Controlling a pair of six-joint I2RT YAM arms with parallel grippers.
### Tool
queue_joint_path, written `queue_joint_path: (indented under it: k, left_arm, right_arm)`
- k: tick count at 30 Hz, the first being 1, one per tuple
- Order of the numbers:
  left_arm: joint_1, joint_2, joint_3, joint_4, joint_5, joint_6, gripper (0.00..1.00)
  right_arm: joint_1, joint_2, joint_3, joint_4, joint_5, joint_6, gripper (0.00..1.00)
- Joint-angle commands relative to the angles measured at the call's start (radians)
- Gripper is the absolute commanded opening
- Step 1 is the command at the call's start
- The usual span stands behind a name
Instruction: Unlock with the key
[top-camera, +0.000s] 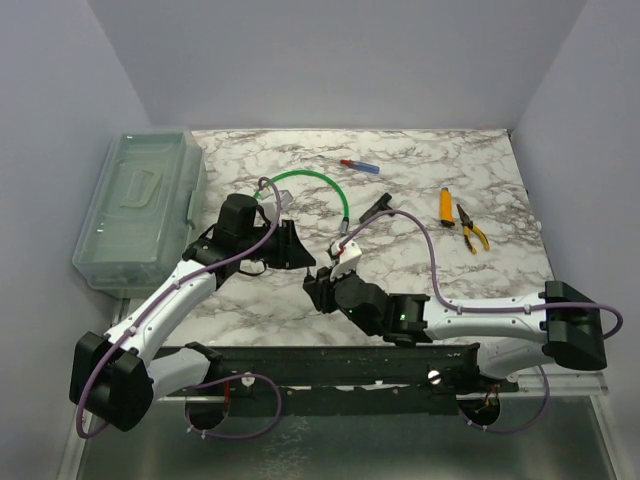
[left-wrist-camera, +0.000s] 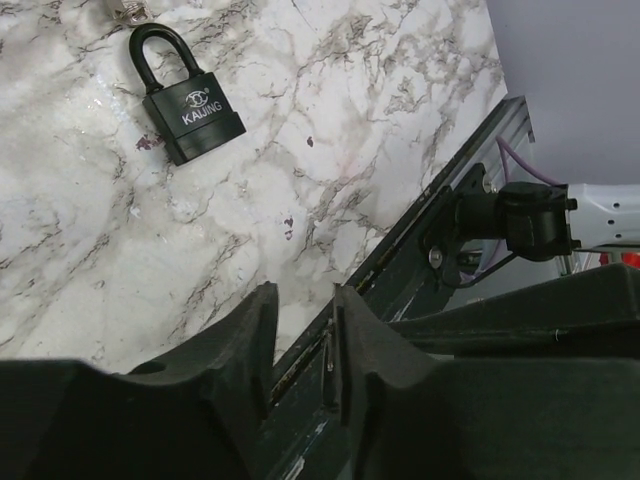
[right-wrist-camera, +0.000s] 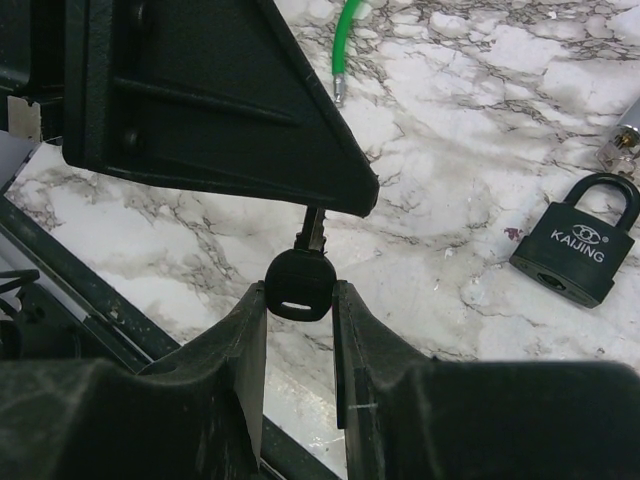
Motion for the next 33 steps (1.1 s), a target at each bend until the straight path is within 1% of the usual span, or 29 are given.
queue_joint_path:
  k: [1, 2, 3, 4, 7, 8, 9, 12, 13, 17, 20, 24, 26, 28, 31, 33]
  left_arm:
    - [-0.008, -0.023, -0.006, 0.022, 0.031, 0.008, 0.25]
    - [-0.007, -0.022, -0.006, 0.022, 0.029, 0.008, 0.17]
    - [-0.007, -0.020, -0.005, 0.022, 0.025, 0.006, 0.07]
    - [-0.007, -0.018, -0.004, 0.021, 0.022, 0.005, 0.00]
    - [-0.008, -0.018, -0.001, 0.020, 0.019, 0.002, 0.00]
    - [-0.007, -0.023, 0.000, 0.020, 0.014, 0.002, 0.00]
    - [-0.007, -0.029, 0.000, 0.020, 0.004, 0.003, 0.00]
    - [-0.007, -0.042, 0.001, 0.011, -0.040, 0.008, 0.00]
    - [-0.007, -0.046, 0.001, 0.008, -0.052, 0.009, 0.00]
    - [-0.006, -0.063, 0.004, 0.001, -0.085, 0.019, 0.00]
    - [-0.005, -0.088, 0.003, 0.000, -0.120, 0.024, 0.00]
    - [-0.005, -0.116, 0.001, 0.000, -0.154, 0.025, 0.00]
    - [-0.004, -0.126, 0.001, 0.000, -0.165, 0.031, 0.00]
    - [-0.002, -0.140, 0.002, -0.002, -0.207, 0.038, 0.00]
    - [0.003, -0.180, -0.008, -0.011, -0.314, 0.051, 0.00]
    - [0.003, -0.201, -0.012, -0.017, -0.369, 0.058, 0.00]
  right_arm:
    - [-0.006, 0.016, 0.025, 0.024, 0.000, 0.001, 0.21]
    - [-0.008, 0.017, 0.025, 0.025, 0.000, 0.003, 0.21]
    - [-0.008, 0.015, 0.024, 0.025, 0.001, 0.007, 0.21]
    - [-0.010, 0.014, 0.024, 0.026, 0.002, 0.011, 0.21]
    - [-0.013, 0.007, 0.016, 0.043, -0.012, 0.017, 0.22]
    - [-0.016, 0.007, 0.016, 0.046, -0.022, 0.021, 0.25]
    - [-0.020, 0.008, 0.016, 0.045, -0.032, 0.027, 0.30]
    - [-0.035, 0.009, 0.017, 0.025, -0.056, 0.064, 0.59]
    - [-0.044, 0.006, 0.015, 0.019, -0.069, 0.079, 0.67]
    - [-0.070, -0.034, -0.023, 0.033, -0.107, 0.120, 0.79]
    - [-0.086, -0.071, -0.069, 0.084, -0.142, 0.132, 0.85]
    - [-0.098, -0.112, -0.153, 0.200, -0.196, 0.147, 0.88]
    - [-0.143, -0.135, -0.177, 0.215, -0.294, 0.199, 0.89]
    - [-0.175, -0.173, -0.223, 0.262, -0.347, 0.245, 0.89]
    - [-0.206, -0.234, -0.291, 0.325, -0.371, 0.297, 0.88]
    - [-0.210, -0.255, -0.290, 0.294, -0.356, 0.313, 0.87]
